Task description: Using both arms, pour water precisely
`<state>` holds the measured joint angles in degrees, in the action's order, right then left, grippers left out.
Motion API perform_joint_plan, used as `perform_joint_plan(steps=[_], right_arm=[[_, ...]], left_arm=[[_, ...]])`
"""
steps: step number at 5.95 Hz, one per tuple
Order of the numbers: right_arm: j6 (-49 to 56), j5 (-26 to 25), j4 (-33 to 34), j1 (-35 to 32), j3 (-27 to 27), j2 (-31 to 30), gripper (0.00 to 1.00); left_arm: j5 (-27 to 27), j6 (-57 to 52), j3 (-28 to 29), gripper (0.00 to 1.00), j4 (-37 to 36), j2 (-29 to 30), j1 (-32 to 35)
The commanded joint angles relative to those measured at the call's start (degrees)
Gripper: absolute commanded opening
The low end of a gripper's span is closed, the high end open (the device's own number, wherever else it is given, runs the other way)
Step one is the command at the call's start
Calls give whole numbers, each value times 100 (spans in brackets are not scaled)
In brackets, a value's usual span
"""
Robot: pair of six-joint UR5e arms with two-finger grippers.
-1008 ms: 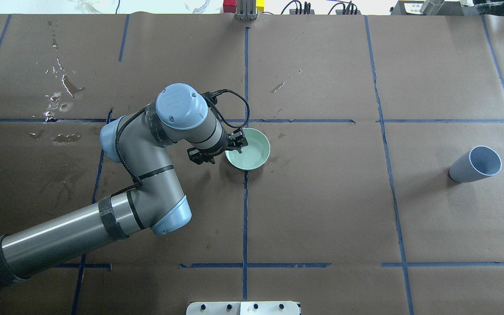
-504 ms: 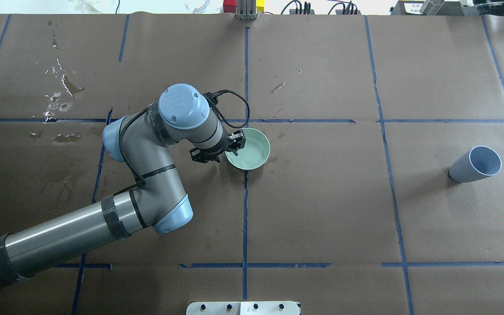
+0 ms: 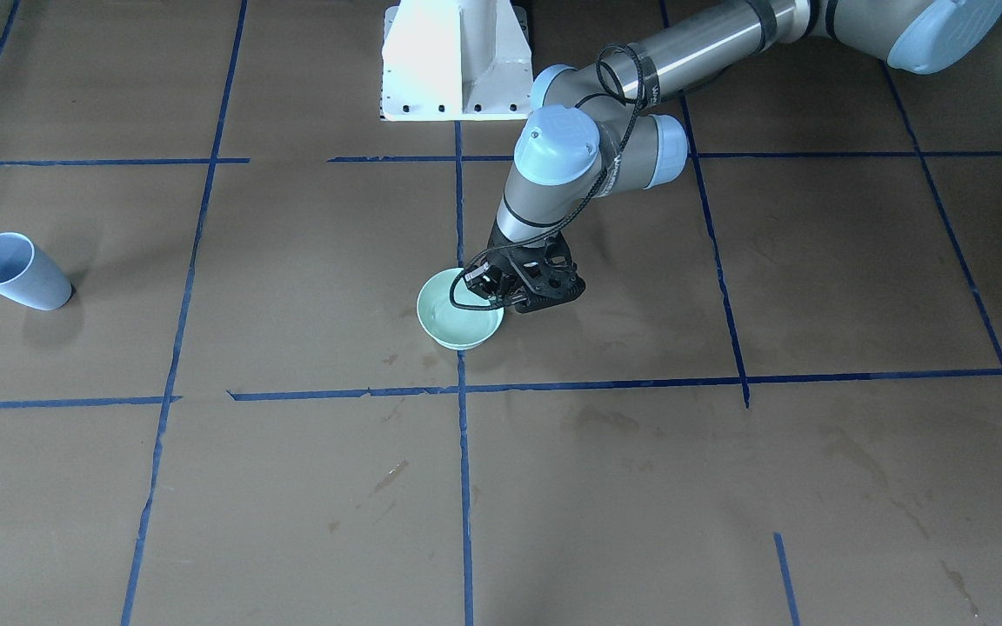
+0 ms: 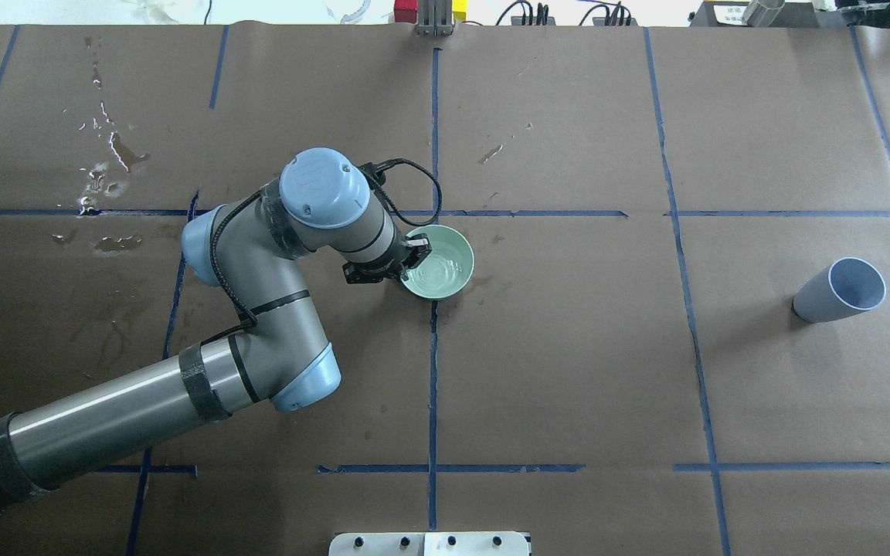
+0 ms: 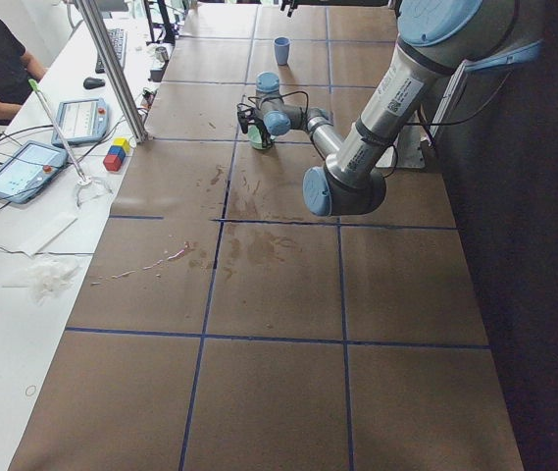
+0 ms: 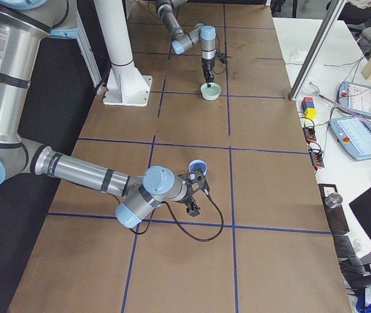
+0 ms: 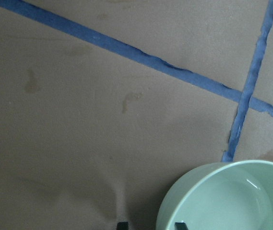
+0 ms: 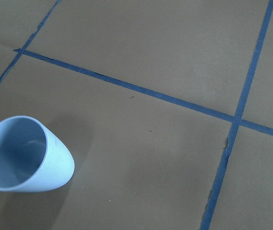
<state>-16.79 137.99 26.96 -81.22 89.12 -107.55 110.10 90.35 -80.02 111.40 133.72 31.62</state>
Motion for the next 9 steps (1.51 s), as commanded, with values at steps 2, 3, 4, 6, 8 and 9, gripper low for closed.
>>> perform_joint_plan(steps=[2, 3, 4, 6, 8, 9], right_arm=[[0, -9, 2, -8, 26, 6, 100], [0, -9, 2, -8, 35, -2, 100], [0, -9, 2, -8, 35, -2, 100], [0, -9, -7, -8, 44, -2, 100], [0, 9, 2, -8, 44, 6, 100], [-52, 70, 141, 9, 61, 24, 100]], left_arm=[[151, -43, -501, 0, 531, -614, 246], [482, -426, -993, 0, 497, -1062, 422], [764, -1004, -1372, 0, 505, -1563, 650], [1239, -2121, -1928, 0, 976, -2923, 1194], [2265, -3393, -1790, 0, 1787, -4025, 2150], [2609, -4297, -1563, 0, 1789, -4351, 2668]])
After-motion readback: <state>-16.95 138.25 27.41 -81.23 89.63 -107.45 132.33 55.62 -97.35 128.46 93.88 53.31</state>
